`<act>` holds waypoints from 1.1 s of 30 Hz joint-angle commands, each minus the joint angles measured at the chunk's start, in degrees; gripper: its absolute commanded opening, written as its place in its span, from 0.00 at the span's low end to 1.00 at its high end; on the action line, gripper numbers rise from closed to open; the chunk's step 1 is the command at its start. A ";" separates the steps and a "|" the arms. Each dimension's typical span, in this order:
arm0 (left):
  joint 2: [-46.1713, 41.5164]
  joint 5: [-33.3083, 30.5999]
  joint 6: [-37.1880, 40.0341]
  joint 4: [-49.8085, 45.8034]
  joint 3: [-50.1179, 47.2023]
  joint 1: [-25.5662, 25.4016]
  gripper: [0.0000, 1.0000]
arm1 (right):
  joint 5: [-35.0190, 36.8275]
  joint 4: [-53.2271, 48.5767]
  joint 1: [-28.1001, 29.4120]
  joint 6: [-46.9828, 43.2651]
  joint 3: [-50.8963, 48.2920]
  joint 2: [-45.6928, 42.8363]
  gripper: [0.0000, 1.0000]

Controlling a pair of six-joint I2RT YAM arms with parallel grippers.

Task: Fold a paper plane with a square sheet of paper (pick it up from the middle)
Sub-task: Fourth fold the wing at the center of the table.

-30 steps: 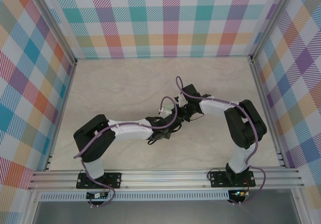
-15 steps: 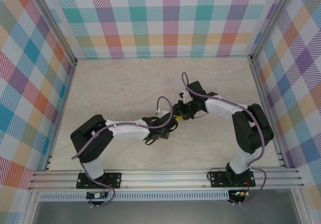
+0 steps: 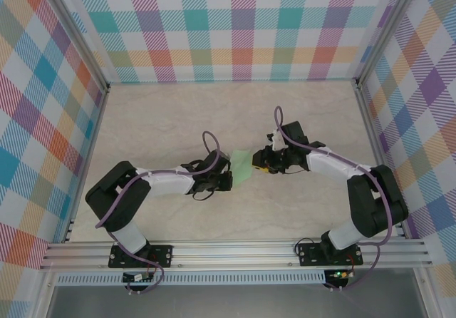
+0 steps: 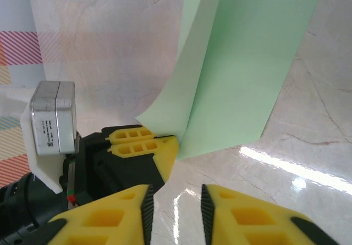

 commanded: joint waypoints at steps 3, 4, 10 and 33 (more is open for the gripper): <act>-1.30 9.50 -2.38 7.00 -2.66 3.72 0.10 | -3.34 5.79 2.23 1.35 0.43 3.38 0.21; -1.12 10.20 -2.41 7.06 -2.60 4.15 0.10 | -3.49 6.66 2.95 1.56 0.70 4.25 0.20; -0.28 14.24 -2.49 8.16 -2.91 5.98 0.10 | -3.77 9.67 6.24 2.96 3.32 9.10 0.17; -0.51 14.07 -0.13 4.50 -2.04 6.96 0.21 | 1.50 9.47 7.72 6.24 9.74 17.41 0.15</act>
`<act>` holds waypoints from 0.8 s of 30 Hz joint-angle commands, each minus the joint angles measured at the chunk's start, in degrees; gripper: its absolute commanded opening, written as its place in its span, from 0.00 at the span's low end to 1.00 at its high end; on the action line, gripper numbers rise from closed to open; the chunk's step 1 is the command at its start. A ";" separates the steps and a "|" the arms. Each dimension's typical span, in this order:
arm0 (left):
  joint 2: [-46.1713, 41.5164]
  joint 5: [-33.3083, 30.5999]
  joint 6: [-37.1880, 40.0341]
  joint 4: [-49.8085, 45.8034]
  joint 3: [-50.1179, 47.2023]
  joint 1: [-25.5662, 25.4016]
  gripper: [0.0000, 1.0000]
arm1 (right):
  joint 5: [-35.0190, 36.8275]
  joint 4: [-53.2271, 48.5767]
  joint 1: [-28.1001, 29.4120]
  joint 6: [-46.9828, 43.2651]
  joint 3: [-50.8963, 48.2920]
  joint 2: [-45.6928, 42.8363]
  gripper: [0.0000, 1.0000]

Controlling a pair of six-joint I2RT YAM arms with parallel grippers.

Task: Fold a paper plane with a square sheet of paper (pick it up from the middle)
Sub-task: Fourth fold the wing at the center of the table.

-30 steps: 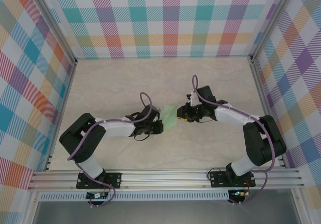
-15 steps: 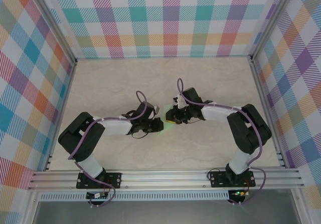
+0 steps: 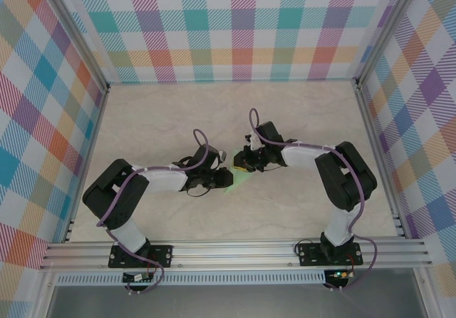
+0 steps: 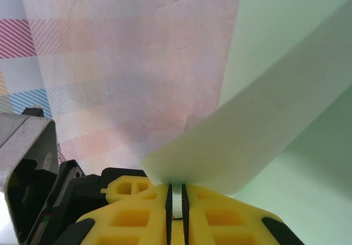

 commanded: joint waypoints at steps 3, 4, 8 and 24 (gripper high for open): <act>-0.45 -0.41 1.85 -2.19 0.42 0.88 0.23 | 1.61 -0.97 0.18 0.46 1.72 0.89 0.15; -0.43 -0.12 2.04 -2.22 0.43 0.88 0.24 | 1.63 -1.06 0.21 0.57 1.76 0.95 0.15; -0.25 -0.26 2.70 -3.01 0.84 0.80 0.24 | 1.45 -1.11 0.18 0.55 1.98 1.39 0.15; 0.85 3.98 2.51 -0.66 0.31 2.25 0.06 | 3.73 -4.47 0.18 -1.31 3.03 1.33 0.15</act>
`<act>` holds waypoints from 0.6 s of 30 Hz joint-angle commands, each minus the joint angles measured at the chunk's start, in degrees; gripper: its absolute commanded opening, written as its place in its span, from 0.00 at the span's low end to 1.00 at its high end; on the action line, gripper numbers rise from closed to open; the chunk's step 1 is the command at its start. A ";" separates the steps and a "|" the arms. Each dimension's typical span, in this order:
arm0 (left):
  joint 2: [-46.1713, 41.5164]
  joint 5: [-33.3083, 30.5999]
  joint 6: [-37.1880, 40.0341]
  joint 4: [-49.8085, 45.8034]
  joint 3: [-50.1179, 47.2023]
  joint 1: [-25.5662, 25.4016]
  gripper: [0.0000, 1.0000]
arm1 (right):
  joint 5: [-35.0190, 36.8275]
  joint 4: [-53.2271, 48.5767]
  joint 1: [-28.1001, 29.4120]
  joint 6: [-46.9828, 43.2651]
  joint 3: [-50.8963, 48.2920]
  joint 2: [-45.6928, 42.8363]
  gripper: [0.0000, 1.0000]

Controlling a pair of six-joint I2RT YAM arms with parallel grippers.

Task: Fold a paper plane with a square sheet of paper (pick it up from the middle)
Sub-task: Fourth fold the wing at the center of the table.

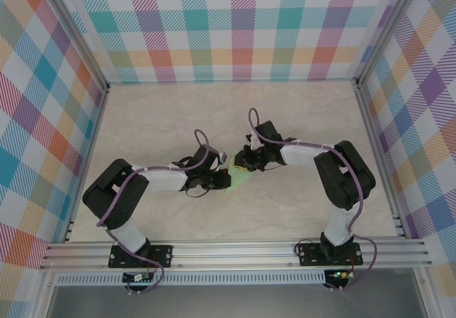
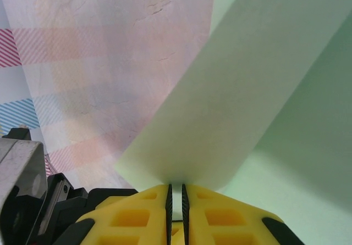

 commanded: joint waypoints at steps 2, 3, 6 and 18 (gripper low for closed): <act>1.14 5.10 -1.18 2.92 -0.49 2.93 0.05 | 1.28 -2.62 0.18 -1.65 1.99 0.12 0.16; 1.15 6.18 -1.53 3.80 -0.83 3.39 0.05 | 1.48 -3.01 0.19 -1.82 2.05 -0.13 0.16; 1.83 8.94 -2.07 5.18 -0.99 4.63 0.05 | 0.22 -2.99 0.18 -2.23 2.19 -0.79 0.16; 6.33 13.09 -1.73 5.04 0.51 5.22 0.06 | -4.08 0.67 0.43 -1.41 1.30 -1.61 0.18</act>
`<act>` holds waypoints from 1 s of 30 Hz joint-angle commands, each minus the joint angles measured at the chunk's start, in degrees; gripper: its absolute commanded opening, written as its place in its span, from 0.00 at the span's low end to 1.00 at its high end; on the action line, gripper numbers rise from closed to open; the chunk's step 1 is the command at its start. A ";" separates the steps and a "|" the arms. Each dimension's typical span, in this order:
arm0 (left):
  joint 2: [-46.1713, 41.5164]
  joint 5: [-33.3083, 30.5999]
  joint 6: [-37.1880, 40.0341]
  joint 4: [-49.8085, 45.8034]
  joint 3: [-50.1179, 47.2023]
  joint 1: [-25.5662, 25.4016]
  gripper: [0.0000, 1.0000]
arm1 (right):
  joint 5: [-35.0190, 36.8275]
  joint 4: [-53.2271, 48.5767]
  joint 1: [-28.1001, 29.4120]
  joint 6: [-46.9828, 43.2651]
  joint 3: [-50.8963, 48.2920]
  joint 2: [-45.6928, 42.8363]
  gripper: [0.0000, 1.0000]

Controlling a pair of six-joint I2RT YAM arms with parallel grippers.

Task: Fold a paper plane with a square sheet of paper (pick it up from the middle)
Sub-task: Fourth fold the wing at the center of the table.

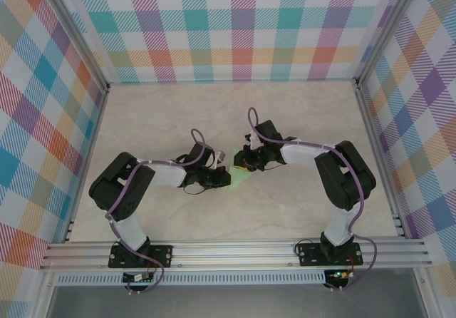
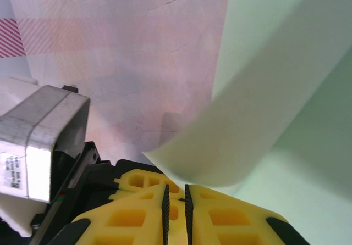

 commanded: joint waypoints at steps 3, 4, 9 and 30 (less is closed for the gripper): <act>1.93 2.23 -0.08 -0.50 1.19 0.75 0.06 | -1.83 1.58 0.71 0.24 1.24 -0.17 0.18; 2.11 2.43 -0.08 -0.55 1.33 0.83 0.06 | -1.86 1.99 0.71 0.32 1.29 0.11 0.18; 2.62 3.33 -0.01 -0.94 1.66 1.10 0.06 | 2.52 0.39 0.63 1.04 2.58 2.24 0.18; 1.46 2.98 0.65 -2.93 0.66 1.80 0.08 | 7.68 0.17 -0.05 2.18 1.82 5.58 0.16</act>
